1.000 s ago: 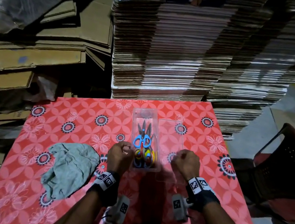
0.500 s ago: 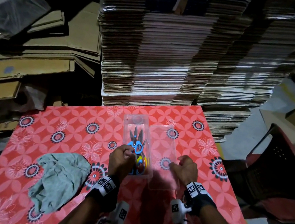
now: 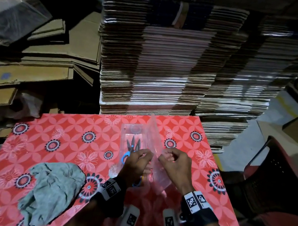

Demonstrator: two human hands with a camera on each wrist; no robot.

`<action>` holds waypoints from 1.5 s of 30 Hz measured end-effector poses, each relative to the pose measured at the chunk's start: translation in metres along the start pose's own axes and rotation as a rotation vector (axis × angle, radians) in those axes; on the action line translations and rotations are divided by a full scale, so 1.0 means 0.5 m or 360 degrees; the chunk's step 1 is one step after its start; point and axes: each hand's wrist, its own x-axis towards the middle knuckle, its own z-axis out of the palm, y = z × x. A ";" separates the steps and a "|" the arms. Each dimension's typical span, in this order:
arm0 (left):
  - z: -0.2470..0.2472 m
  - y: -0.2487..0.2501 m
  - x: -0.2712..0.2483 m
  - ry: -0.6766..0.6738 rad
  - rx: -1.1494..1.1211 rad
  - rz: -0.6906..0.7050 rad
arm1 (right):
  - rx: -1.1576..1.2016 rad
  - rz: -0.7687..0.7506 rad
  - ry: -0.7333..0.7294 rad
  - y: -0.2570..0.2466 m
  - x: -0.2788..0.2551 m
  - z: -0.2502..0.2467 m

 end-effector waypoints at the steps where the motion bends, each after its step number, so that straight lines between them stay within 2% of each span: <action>1: 0.004 0.012 -0.002 -0.0006 -0.0021 -0.0033 | 0.0040 -0.0049 -0.0020 -0.013 -0.006 0.006; 5: 0.003 0.044 -0.018 -0.0064 -0.0098 -0.0072 | 0.0076 -0.0226 -0.0159 -0.055 -0.034 0.030; 6: 0.001 0.048 -0.022 -0.0021 -0.0088 -0.0045 | 0.0067 -0.0240 -0.0206 -0.063 -0.037 0.033; 9: -0.012 0.052 -0.030 0.0037 -0.0028 0.0089 | 0.0124 -0.0203 -0.0402 -0.060 -0.034 0.036; 11: -0.030 0.048 -0.032 0.0078 -0.0099 0.0095 | 0.0122 -0.0188 -0.0480 -0.049 -0.029 0.037; 13: -0.045 0.043 -0.026 0.0160 -0.0128 0.0130 | 0.0068 -0.0185 -0.0433 -0.034 -0.021 0.038; 17: -0.074 0.026 -0.015 0.0289 -0.0031 0.0146 | -0.0188 -0.0122 -0.0136 -0.004 -0.007 0.029; 18: -0.081 0.026 -0.014 0.0316 -0.0021 0.0133 | -0.0239 -0.0083 -0.0163 0.005 -0.005 0.026; 21: -0.102 0.013 -0.011 0.0316 -0.0051 0.0105 | -0.0182 0.0110 -0.0448 0.034 -0.001 0.030; 24: -0.121 -0.001 -0.014 0.0349 -0.0026 0.0105 | -0.0123 0.0093 -0.0585 0.060 -0.005 0.047; 31: -0.176 -0.068 -0.004 0.0555 0.0317 0.0234 | -0.0091 0.0134 -0.0427 0.074 -0.019 0.099; 37: -0.165 -0.047 -0.035 0.0443 0.0581 0.0286 | -0.0113 0.0054 -0.0323 0.103 -0.031 0.123; 41: -0.151 -0.050 -0.040 0.0448 0.0585 0.0463 | -0.0049 0.0005 -0.0313 0.103 -0.037 0.122; 45: -0.150 -0.056 -0.029 0.0470 0.0627 0.0323 | -0.0062 -0.0066 -0.0367 0.100 -0.038 0.126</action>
